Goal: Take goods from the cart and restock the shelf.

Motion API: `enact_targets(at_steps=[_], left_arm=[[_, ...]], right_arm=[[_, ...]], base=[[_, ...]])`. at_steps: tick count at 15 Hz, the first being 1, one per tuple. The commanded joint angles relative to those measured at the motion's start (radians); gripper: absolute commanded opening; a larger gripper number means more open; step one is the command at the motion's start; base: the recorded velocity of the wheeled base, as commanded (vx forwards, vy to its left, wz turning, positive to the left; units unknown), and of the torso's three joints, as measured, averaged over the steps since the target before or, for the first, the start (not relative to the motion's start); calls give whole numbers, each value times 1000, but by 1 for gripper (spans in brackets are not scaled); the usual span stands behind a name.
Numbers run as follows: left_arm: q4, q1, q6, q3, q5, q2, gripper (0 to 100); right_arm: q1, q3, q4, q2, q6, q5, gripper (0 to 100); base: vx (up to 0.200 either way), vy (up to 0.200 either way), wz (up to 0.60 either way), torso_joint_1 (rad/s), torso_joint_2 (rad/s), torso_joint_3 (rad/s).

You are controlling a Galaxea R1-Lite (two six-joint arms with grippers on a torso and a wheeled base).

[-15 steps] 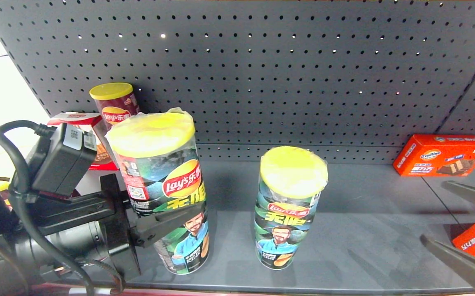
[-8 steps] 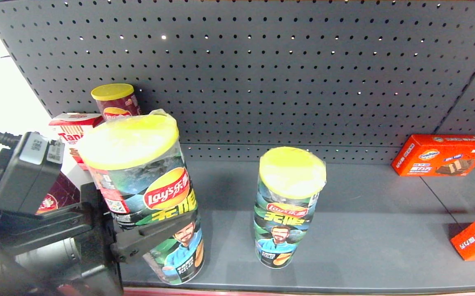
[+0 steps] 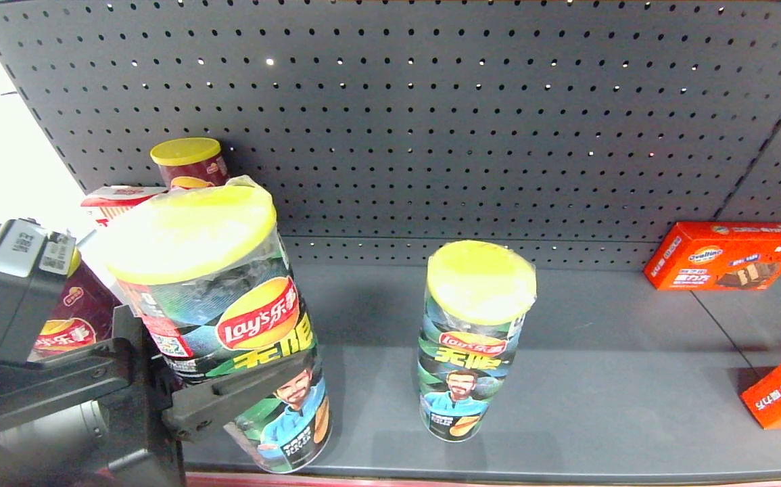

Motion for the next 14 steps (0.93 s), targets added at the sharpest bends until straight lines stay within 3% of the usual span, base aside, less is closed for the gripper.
enact_targets(at_steps=[1, 6, 9, 11, 12, 14], left_arm=[[0, -2, 0, -5, 0, -1, 0], [9, -30, 0, -28, 1, 9, 0], [43, -13, -8, -166, -3, 79, 0], [69, 36, -40, -204, -34, 131, 0], [71, 76, -42, -212, -66, 162, 0], [69, 100, -32, -241, -108, 223, 0]], right_arm=[[0, 4, 0, -1, 1, 1, 100], [0, 4, 0, -1, 2, 1, 100], [0, 4, 0, -1, 2, 1, 100], [0, 4, 0, -1, 2, 1, 100], [0, 4, 0, -1, 2, 1, 100], [0, 4, 0, -1, 2, 1, 100]], base=[[0, 0, 0, 0, 0, 0], [0, 0, 0, 0, 0, 0], [0, 0, 0, 0, 0, 0], [0, 0, 0, 0, 0, 0], [0, 0, 0, 0, 0, 0], [0, 0, 0, 0, 0, 0]])
